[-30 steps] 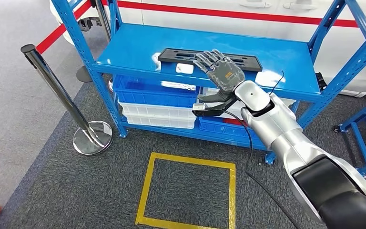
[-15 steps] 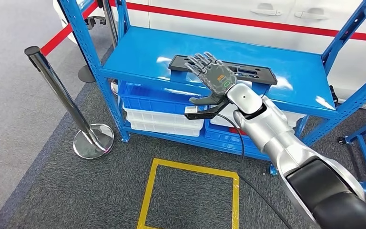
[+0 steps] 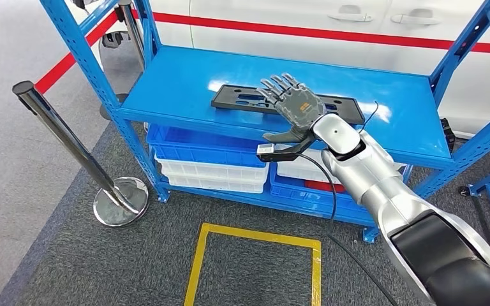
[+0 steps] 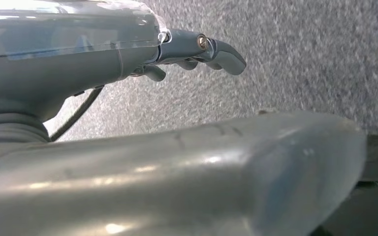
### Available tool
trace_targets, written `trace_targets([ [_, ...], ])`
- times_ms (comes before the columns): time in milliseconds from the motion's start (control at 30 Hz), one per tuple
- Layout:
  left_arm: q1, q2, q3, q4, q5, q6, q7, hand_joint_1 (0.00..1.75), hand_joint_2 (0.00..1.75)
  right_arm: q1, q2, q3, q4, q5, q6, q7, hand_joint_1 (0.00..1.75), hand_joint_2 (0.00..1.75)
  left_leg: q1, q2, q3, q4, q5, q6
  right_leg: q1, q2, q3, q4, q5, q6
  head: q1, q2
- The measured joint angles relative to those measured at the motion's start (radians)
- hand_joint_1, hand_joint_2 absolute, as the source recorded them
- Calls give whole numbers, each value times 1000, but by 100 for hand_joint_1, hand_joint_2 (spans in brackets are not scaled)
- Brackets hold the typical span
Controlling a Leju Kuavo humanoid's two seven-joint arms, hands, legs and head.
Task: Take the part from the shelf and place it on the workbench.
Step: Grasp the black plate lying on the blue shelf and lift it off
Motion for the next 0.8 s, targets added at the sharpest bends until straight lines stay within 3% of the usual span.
trace_targets([
  [33,1,1,0,0,0,0,0,0,0,0,0,2,0,0,0,0,0,0,-2,0,18,-71,52,6,1,1,11,0,-8,2,0,0],
  [100,1,1,0,0,0,0,0,0,0,1,0,7,1,-1,1,0,0,0,-7,0,44,-172,108,19,2,3,22,1,-21,10,0,0],
  [167,2,2,0,0,0,0,0,0,0,2,0,10,2,-1,1,0,0,0,-12,0,50,-190,109,29,3,6,23,0,-30,21,0,0],
  [267,1,1,0,0,1,0,0,0,0,-3,1,12,1,-3,0,0,0,0,-2,-1,67,-203,112,42,1,7,13,31,-56,35,0,0],
  [300,-1,0,0,0,1,0,0,0,0,-5,2,12,1,-3,0,1,0,0,1,-1,75,-208,110,46,-1,8,-9,76,-77,40,0,0],
  [367,-4,0,0,0,1,0,0,0,0,-2,6,12,3,-4,0,1,0,0,1,-2,86,-209,100,50,-7,8,-89,215,-125,48,0,0],
  [400,-4,0,0,0,1,0,0,0,0,2,8,12,4,-4,0,1,0,0,1,-2,91,-208,94,50,-11,8,-127,270,-135,52,0,0],
  [433,-3,0,0,0,1,0,0,0,0,5,9,12,6,-4,0,1,0,0,2,-3,98,-207,87,48,-15,8,-151,293,-123,55,0,0],
  [467,-2,0,0,0,1,0,0,0,0,7,10,12,7,-4,0,1,0,0,3,-4,106,-204,80,46,-18,7,-153,273,-91,57,0,0],
  [533,0,0,0,0,1,0,0,0,0,7,11,12,8,-5,0,1,0,0,5,-5,122,-198,62,38,-24,2,-114,148,3,60,0,0],
  [567,-1,0,0,0,1,0,0,0,0,6,12,12,8,-5,1,1,0,0,4,-5,127,-193,53,33,-23,-1,-90,86,33,60,0,0],
  [633,-2,0,0,0,1,0,0,0,0,4,15,13,9,-5,1,1,0,0,1,-5,128,-189,42,21,-18,-4,-64,24,44,51,0,0],
  [733,-3,0,0,0,1,0,0,0,0,3,14,13,9,-5,1,1,0,0,2,-1,130,-184,30,4,-16,0,-56,14,29,31,0,0],
  [800,-5,0,0,0,1,0,0,0,0,-1,8,13,8,-6,0,1,0,0,5,1,107,-125,-1,-5,-18,-3,-43,9,23,17,0,0],
])
